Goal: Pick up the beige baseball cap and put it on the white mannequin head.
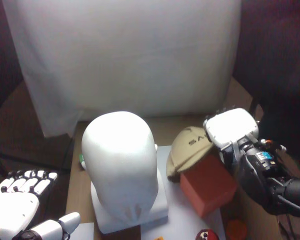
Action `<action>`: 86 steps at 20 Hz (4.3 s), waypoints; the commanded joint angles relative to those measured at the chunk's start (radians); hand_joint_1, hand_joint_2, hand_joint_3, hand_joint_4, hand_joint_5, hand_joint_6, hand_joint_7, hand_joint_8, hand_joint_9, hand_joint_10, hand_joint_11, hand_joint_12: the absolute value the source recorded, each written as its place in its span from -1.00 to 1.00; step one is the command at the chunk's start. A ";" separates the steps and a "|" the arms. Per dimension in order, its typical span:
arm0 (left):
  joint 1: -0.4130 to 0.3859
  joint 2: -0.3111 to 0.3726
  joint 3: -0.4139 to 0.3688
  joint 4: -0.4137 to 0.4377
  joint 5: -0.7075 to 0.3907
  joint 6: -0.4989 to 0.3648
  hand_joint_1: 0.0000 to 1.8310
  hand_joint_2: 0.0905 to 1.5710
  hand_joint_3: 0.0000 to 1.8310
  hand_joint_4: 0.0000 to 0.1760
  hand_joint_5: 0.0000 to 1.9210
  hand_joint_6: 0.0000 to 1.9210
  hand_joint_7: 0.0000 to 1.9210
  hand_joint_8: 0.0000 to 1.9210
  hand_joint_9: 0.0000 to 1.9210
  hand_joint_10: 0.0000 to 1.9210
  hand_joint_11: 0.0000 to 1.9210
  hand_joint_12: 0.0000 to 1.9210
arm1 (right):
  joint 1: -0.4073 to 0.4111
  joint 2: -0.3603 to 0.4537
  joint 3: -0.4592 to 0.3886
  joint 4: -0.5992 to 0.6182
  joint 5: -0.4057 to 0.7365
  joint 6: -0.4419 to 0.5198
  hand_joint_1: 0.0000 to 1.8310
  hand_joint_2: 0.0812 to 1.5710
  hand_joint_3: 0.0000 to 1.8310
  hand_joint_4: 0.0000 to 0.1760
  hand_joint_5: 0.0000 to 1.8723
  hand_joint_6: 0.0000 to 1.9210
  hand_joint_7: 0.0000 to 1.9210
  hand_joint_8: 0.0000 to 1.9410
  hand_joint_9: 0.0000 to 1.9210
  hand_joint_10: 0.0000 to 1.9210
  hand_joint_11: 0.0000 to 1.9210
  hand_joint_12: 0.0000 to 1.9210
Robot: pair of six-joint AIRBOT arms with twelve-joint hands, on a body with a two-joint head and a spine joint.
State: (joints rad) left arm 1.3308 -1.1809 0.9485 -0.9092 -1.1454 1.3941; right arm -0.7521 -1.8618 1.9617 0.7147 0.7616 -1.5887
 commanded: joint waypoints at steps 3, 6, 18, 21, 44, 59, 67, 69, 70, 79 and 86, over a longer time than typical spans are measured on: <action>0.004 -0.001 0.002 0.023 -0.100 -0.023 -1.00 0.48 -1.00 -1.00 -0.92 -1.00 -0.92 -1.00 -0.94 -1.00 -1.00 -0.65 | 0.031 0.005 0.008 -0.023 0.182 -0.006 0.50 0.45 -1.00 -1.00 -0.15 0.06 -0.02 0.10 -0.12 0.53 -0.16 0.61; 0.009 -0.001 0.003 0.022 -0.101 -0.029 -1.00 0.48 -1.00 -1.00 -0.92 -1.00 -0.92 -1.00 -0.94 -1.00 -1.00 -0.65 | 0.052 0.016 -0.004 -0.023 0.210 -0.004 0.49 0.45 -1.00 -1.00 -0.16 0.06 -0.02 0.10 -0.13 0.55 -0.16 0.60; 0.015 -0.001 -0.003 0.016 -0.114 -0.029 -1.00 0.47 -1.00 -1.00 -0.90 -1.00 -0.91 -1.00 -0.93 -1.00 -1.00 -0.60 | 0.154 0.091 -0.168 -0.003 0.262 -0.002 0.49 0.45 -1.00 -1.00 -0.14 0.06 -0.04 0.13 -0.13 0.53 -0.15 0.58; 0.016 -0.002 -0.003 0.016 -0.114 -0.029 -1.00 0.47 -1.00 -1.00 -0.92 -1.00 -0.92 -1.00 -0.93 -1.00 -1.00 -0.61 | 0.191 0.108 -0.211 0.000 0.278 -0.001 0.49 0.45 -1.00 -1.00 -0.14 0.06 -0.04 0.13 -0.13 0.52 -0.15 0.58; 0.034 0.001 -0.010 0.018 -0.127 -0.029 -1.00 0.48 -1.00 -1.00 -0.89 -1.00 -0.93 -1.00 -0.95 -1.00 -1.00 -0.71 | 0.304 0.146 -0.483 -0.428 0.540 0.118 0.49 0.46 -1.00 -1.00 -0.16 0.08 -0.05 0.14 -0.13 0.53 -0.17 0.57; 0.044 0.001 -0.007 0.023 -0.144 -0.041 -1.00 0.49 -1.00 -1.00 -0.91 -1.00 -0.93 -1.00 -0.96 -1.00 -1.00 -0.72 | 0.135 0.240 -0.723 -0.644 0.445 0.139 0.49 0.46 -1.00 -1.00 -0.16 0.08 -0.05 0.12 -0.11 0.53 -0.16 0.58; 0.053 0.000 -0.008 0.022 -0.154 -0.048 -1.00 0.49 -1.00 -1.00 -0.90 -1.00 -0.91 -1.00 -0.95 -1.00 -1.00 -0.68 | 0.080 0.267 -0.778 -0.467 0.360 0.071 0.49 0.45 -1.00 -1.00 -0.16 0.08 -0.05 0.13 -0.11 0.53 -0.15 0.58; 0.057 0.000 -0.009 0.022 -0.158 -0.057 -1.00 0.49 -1.00 -1.00 -0.90 -1.00 -0.92 -1.00 -0.95 -1.00 -1.00 -0.70 | 0.067 0.270 -0.783 -0.452 0.342 0.071 0.49 0.45 -1.00 -1.00 -0.15 0.07 -0.05 0.13 -0.12 0.53 -0.16 0.57; 0.057 -0.001 -0.009 0.022 -0.159 -0.057 -1.00 0.49 -1.00 -1.00 -0.90 -1.00 -0.92 -1.00 -0.95 -1.00 -1.00 -0.70 | 0.063 0.270 -0.783 -0.452 0.334 0.070 0.49 0.46 -1.00 -1.00 -0.16 0.07 -0.05 0.13 -0.12 0.53 -0.16 0.57; 0.058 -0.006 -0.009 0.030 -0.166 -0.057 -1.00 0.49 -1.00 -1.00 -0.90 -1.00 -0.93 -1.00 -0.96 -1.00 -1.00 -0.69 | 0.007 0.278 -0.850 -0.437 0.349 0.014 0.49 0.46 -1.00 -1.00 -0.17 0.08 -0.06 0.13 -0.11 0.53 -0.15 0.58; 0.060 -0.007 -0.007 0.029 -0.169 -0.057 -1.00 0.49 -1.00 -1.00 -0.90 -1.00 -0.92 -1.00 -0.95 -1.00 -1.00 -0.62 | -0.037 0.295 -0.899 -0.442 0.382 0.013 0.49 0.46 -1.00 -1.00 -0.17 0.09 -0.06 0.13 -0.11 0.53 -0.16 0.57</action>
State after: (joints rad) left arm 1.3888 -1.1831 0.9360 -0.9066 -1.2057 1.3407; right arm -0.7845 -1.5669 1.0676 0.2962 1.0901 -1.5723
